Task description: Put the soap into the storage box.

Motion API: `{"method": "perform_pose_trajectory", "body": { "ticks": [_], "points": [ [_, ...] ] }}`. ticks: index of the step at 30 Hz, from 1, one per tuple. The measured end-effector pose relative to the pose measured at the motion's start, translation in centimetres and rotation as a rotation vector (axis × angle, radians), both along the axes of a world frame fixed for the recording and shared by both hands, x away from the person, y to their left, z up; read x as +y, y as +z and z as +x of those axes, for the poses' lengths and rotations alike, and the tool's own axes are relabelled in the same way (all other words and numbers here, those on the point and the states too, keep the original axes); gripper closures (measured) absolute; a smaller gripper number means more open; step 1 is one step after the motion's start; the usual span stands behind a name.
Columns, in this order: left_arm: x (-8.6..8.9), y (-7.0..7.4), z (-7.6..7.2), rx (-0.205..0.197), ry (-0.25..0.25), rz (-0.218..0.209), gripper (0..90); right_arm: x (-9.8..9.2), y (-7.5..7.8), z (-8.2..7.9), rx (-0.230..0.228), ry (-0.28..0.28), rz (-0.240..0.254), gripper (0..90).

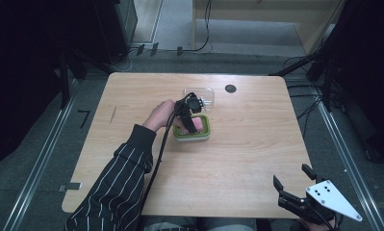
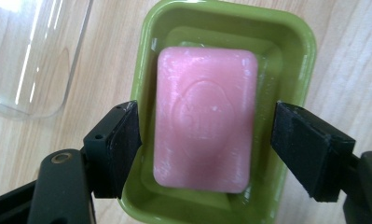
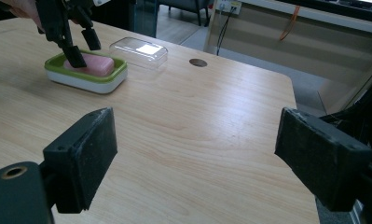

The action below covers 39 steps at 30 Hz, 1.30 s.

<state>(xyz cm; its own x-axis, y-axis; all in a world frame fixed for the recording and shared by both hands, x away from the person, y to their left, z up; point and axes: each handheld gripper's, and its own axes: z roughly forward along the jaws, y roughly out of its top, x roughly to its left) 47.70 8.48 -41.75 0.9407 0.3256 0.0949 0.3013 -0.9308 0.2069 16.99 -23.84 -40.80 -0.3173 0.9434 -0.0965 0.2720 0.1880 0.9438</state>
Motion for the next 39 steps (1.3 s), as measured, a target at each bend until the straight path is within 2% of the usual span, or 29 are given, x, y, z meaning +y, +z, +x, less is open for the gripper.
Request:
{"method": "perform_pose_trajectory", "body": {
  "ticks": [2, 4, 7, 11, 18, 22, 28, 29, 31, 33, 35, 39],
  "points": [
    [0.0, 0.2, -0.1, -0.001, 0.017, 0.013, 19.1, 0.0, 0.0, 0.0, -0.003, -0.001, 0.0, 12.9],
    [0.1, 0.4, -0.1, 0.006, 0.037, 0.011, 18.5, 0.0, 0.0, -0.1, 0.003, -0.002, 0.0, 12.9],
    [0.1, 0.5, -0.3, 0.012, 0.065, 0.038, 13.9, -0.1, 0.0, -0.2, -0.001, -0.003, 0.002, 12.9],
    [0.4, 0.9, -0.9, 0.018, 0.091, 0.038, 11.6, -0.1, 0.0, -0.2, -0.001, 0.0, 0.004, 12.9],
    [1.6, 1.3, -2.2, 0.024, 0.143, 0.052, 9.6, 0.0, 0.0, -0.2, 0.002, 0.004, 0.003, 12.9],
    [2.1, 1.4, -2.7, 0.04, 0.169, 0.075, 8.9, 0.0, 0.1, -0.2, 0.0, 0.005, 0.0, 12.9],
    [2.7, 1.5, -3.7, 0.041, 0.199, 0.073, 8.6, 0.0, 0.0, -0.1, -0.002, 0.008, -0.001, 12.9],
    [2.8, 1.6, -3.9, 0.046, 0.194, 0.084, 8.6, 0.0, 0.0, -0.1, -0.002, 0.008, -0.001, 12.9],
    [3.0, 1.6, -4.3, 0.046, 0.204, 0.073, 8.4, 0.0, 0.1, -0.1, -0.002, 0.009, 0.0, 12.9],
    [3.2, 1.7, -4.7, 0.05, 0.208, 0.093, 8.3, 0.0, 0.1, -0.1, -0.003, 0.009, 0.001, 12.9],
    [3.5, 1.5, -5.2, 0.055, 0.233, 0.087, 8.1, 0.0, 0.1, -0.1, -0.002, 0.01, 0.001, 12.9],
    [4.3, 1.5, -6.1, 0.071, 0.24, 0.099, 8.2, 0.1, 0.1, -0.1, -0.003, 0.012, 0.001, 12.9]
  ]
}}
